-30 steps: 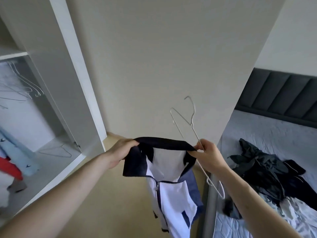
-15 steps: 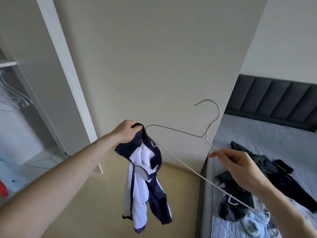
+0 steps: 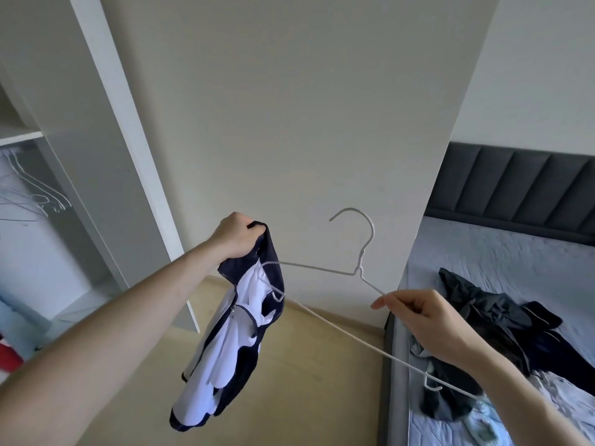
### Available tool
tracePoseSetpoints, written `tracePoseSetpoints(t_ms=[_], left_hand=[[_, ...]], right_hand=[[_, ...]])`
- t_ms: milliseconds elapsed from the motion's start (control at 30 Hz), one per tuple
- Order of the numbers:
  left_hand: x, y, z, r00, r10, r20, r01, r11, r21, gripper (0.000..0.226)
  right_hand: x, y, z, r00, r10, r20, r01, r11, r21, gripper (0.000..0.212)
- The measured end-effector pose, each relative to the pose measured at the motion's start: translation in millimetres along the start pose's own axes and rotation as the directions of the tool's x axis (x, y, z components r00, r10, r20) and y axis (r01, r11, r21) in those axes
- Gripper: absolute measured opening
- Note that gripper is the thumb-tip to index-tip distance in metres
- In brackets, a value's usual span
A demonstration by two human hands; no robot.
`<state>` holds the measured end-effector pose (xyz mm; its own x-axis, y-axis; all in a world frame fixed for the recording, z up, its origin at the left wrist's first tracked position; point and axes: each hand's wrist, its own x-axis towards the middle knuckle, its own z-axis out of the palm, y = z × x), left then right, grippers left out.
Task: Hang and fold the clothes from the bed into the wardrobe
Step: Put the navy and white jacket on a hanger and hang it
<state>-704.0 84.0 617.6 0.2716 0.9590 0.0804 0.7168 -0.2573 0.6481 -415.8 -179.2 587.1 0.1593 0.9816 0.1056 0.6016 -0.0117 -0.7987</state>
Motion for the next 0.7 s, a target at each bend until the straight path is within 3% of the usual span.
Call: tracePoseSetpoints(t_ms=[200,333,400,533,633,700], left_hand=[[-18.4,22.9,-3.9,0.995,0.045,0.089,-0.021,0.967,-0.253,0.040],[-38.0,44.3,-2.4,0.982,0.106,0.158,-0.010,0.859,-0.512,0.046],[-50.3,54.1,-0.7,0.973,0.162,0.166,-0.046,0.838,-0.543,0.046],[-80.4,66.5,12.4,0.922,0.310,0.232,-0.186,0.879,-0.439,0.047],[-98.6,72.1,26.4,0.849,0.452,0.273,-0.430,0.892,-0.138,0.054],[-103.0,75.5,30.7,0.792,0.553,0.259,-0.591,0.801,0.098,0.043]], right_hand=[[10.7,0.3,29.4,0.999,-0.006,0.031,0.005,0.999,0.033,0.028],[14.1,-0.9,48.4,0.996,-0.035,-0.077,0.038,0.998,0.047,0.028],[11.7,-0.3,53.5,0.989,-0.046,-0.138,0.055,0.996,0.064,0.027],[0.1,5.9,58.7,0.966,-0.034,-0.258,0.078,0.984,0.161,0.027],[-7.6,11.1,58.5,0.946,-0.014,-0.323,0.091,0.970,0.225,0.031],[-11.7,13.9,56.5,0.935,-0.001,-0.354,0.093,0.966,0.243,0.033]])
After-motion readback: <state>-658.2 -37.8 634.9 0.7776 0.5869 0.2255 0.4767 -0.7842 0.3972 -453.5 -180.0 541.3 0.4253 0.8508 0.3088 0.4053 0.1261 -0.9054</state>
